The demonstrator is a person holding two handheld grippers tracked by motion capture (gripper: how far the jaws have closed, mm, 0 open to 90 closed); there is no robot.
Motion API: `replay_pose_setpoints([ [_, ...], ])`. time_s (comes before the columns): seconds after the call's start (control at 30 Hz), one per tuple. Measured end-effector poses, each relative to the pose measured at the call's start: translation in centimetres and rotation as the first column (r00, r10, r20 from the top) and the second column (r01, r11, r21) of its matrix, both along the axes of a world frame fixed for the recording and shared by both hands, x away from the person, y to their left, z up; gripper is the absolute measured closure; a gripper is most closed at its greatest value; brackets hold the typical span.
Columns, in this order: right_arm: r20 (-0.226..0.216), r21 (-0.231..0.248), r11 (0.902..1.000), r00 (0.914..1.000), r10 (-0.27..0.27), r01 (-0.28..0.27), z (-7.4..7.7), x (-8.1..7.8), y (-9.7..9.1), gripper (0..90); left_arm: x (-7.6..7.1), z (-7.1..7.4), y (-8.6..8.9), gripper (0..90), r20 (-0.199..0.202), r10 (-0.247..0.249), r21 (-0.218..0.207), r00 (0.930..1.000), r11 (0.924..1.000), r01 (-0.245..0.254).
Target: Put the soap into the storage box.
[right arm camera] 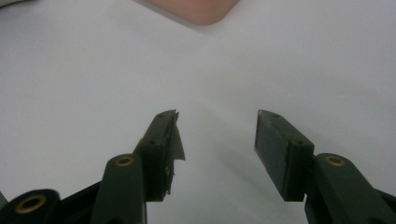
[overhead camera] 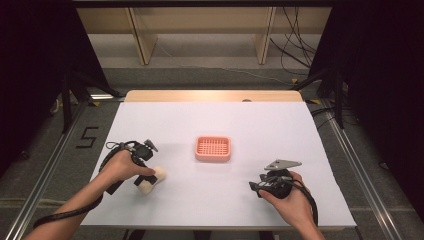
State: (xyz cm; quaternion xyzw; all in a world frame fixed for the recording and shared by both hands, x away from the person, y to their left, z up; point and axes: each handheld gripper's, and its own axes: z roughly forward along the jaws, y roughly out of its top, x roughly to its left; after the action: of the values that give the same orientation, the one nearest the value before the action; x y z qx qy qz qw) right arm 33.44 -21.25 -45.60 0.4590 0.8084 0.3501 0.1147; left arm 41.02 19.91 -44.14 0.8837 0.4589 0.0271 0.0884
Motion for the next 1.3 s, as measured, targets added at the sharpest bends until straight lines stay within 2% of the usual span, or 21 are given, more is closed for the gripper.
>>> replay_pose_setpoints([
  [0.03, -0.022, -0.020, 0.9997, 0.9997, 0.012, -0.012, 0.2, 0.0, -0.2, 49.4, 0.0, -0.1, 0.0, 34.5, -0.001, -0.001, 0.001, 1.0000, 1.0000, 0.001],
  [0.13, -0.020, -0.020, 0.9997, 0.9997, 0.013, -0.014, 0.2, 0.0, -0.2, 49.3, 0.3, -0.1, -0.2, 34.5, -0.027, -0.010, 0.013, 0.9996, 0.9999, 0.010],
  [0.27, -0.024, -0.022, 0.9996, 0.9996, 0.015, -0.015, 0.2, 0.0, -0.2, 49.3, 0.5, -0.3, -0.4, 34.5, -0.039, -0.011, 0.019, 0.9992, 0.9997, 0.012],
  [0.33, -0.004, 0.003, 1.0000, 1.0000, 0.005, -0.005, 0.0, 0.0, 0.0, 49.3, 0.5, -0.5, -0.5, 34.5, -0.055, -0.006, 0.016, 0.9985, 0.9999, 0.007],
  [0.43, -0.001, 0.001, 1.0000, 1.0000, 0.007, -0.007, 0.0, 0.0, 0.0, 49.3, 0.5, -0.8, -0.5, 34.4, -0.039, -0.014, 0.014, 0.9991, 0.9998, 0.014],
  [0.5, 0.003, -0.001, 1.0000, 1.0000, 0.009, -0.009, 0.0, 0.0, 0.0, 49.2, 0.7, -0.9, -0.5, 34.3, -0.070, -0.013, 0.024, 0.9975, 0.9996, 0.015],
  [0.53, -0.013, -0.017, 0.9997, 0.9998, 0.015, -0.015, 0.2, 0.0, -0.1, 49.2, 0.6, -1.1, -0.5, 34.6, -0.064, -0.013, 0.022, 0.9979, 0.9997, 0.014],
  [0.63, -0.009, -0.012, 0.9998, 0.9999, 0.015, -0.015, 0.1, 0.0, 0.0, 49.2, 0.7, -1.4, -0.4, 35.6, -0.086, -0.015, 0.012, 0.9962, 0.9998, 0.016],
  [0.7, -0.008, -0.011, 0.9998, 0.9999, 0.015, -0.015, 0.1, 0.0, 0.0, 49.2, 0.7, -1.6, -0.4, 37.3, -0.082, -0.016, 0.003, 0.9965, 0.9999, 0.016],
  [0.73, -0.007, -0.011, 0.9998, 0.9999, 0.015, -0.015, 0.1, 0.0, 0.0, 49.2, 0.8, -1.6, -0.3, 40.2, -0.106, -0.025, 0.004, 0.9941, 0.9997, 0.026],
  [0.8, -0.007, -0.011, 0.9998, 0.9999, 0.016, -0.016, 0.1, 0.0, 0.0, 49.2, 0.8, -1.9, -0.3, 42.0, -0.098, -0.032, -0.001, 0.9947, 0.9995, 0.032],
  [1.1, -0.006, -0.018, 0.9996, 0.9997, 0.023, -0.023, 0.0, 0.0, 0.0, 49.1, 0.8, -2.0, -0.6, 44.6, -0.111, -0.054, 0.029, 0.9923, 0.9979, 0.057],
  [1.13, -0.026, -0.021, 0.9995, 0.9994, 0.023, -0.024, 0.2, 0.0, 0.0, 49.1, 0.9, -2.0, -0.6, 44.7, -0.112, -0.066, 0.032, 0.9915, 0.9970, 0.070],
  [1.23, -0.020, -0.024, 0.9994, 0.9995, 0.025, -0.025, 0.1, 0.0, 0.0, 49.1, 0.8, -2.1, -0.7, 45.4, -0.111, -0.084, 0.032, 0.9902, 0.9956, 0.088],
  [1.27, 0.001, -0.023, 0.9993, 0.9996, 0.029, -0.029, 0.0, 0.0, 0.0, 49.1, 0.8, -2.1, -0.7, 45.6, -0.111, -0.090, 0.033, 0.9897, 0.9950, 0.094],
  [1.3, 0.000, -0.023, 0.9993, 0.9996, 0.029, -0.029, 0.0, 0.0, 0.0, 49.1, 0.8, -2.1, -0.7, 45.6, -0.111, -0.090, 0.033, 0.9897, 0.9950, 0.094],
])
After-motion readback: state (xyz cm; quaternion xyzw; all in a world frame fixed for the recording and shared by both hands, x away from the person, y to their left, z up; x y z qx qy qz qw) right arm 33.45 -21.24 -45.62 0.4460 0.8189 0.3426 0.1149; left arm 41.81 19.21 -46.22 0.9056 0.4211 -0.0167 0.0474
